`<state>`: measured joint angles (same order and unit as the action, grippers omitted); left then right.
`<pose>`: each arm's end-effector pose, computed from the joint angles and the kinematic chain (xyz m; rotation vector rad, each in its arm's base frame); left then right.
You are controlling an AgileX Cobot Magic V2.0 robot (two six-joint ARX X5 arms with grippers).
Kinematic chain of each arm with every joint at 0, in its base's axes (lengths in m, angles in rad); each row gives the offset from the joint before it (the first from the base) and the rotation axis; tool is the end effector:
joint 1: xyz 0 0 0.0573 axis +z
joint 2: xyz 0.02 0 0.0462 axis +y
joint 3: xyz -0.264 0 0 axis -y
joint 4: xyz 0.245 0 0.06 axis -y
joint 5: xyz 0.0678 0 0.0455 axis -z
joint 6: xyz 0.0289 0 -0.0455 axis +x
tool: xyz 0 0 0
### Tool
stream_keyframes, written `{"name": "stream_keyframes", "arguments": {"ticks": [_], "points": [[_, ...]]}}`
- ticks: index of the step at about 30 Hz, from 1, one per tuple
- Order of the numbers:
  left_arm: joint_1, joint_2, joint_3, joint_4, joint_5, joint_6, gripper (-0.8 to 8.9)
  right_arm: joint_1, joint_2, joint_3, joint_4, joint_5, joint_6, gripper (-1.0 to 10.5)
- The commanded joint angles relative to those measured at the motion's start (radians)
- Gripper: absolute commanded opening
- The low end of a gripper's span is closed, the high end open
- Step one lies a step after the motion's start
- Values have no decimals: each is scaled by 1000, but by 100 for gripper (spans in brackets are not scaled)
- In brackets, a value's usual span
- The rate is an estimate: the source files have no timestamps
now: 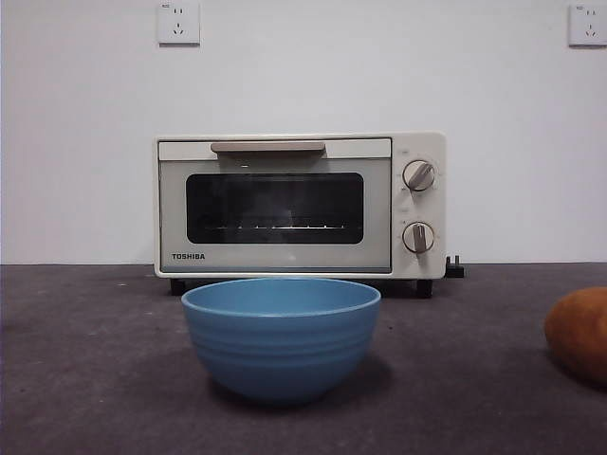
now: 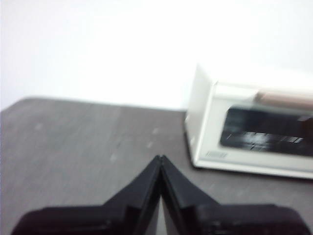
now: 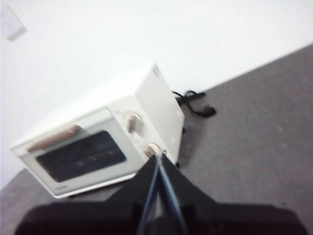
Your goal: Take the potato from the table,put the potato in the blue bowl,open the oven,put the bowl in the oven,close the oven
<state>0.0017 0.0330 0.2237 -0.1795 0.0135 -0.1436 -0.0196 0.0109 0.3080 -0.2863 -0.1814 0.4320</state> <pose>0.0820 -0.0003 0.2186 -0.1435 -0.0103 -0.0126 0.0690 0.0039 0.2365 0.4300 0.0244 0.1616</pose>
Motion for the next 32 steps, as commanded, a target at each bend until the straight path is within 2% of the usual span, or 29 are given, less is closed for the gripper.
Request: {"name": "stream_keyframes", "arguments": {"ticks": [1,5,8,11,21,27,30,32], "points": [[-3,21,66,5,28,-11,-5,-1,8,92,-61,-3,10,-8],[-3,70,165,-36,51,-24,-5,-1,47,224,-167,-3,-1,-8],[-3,125,251,-114,73,-68,-6,-1,103,320,-240,-14,-58,-8],[-3,196,337,-209,111,-72,-6,-1,179,416,-321,-35,-106,-8],[-3,494,602,-550,126,-71,-5,-1,557,718,-748,-48,-172,-3],[-3,656,729,-712,126,-70,-5,-1,769,819,-758,-68,-146,-3],[-3,727,769,-774,126,-64,-5,-1,867,853,-758,-127,-153,-3],[-3,771,782,-817,131,-60,-5,1,926,869,-763,-187,-188,-2]]}}
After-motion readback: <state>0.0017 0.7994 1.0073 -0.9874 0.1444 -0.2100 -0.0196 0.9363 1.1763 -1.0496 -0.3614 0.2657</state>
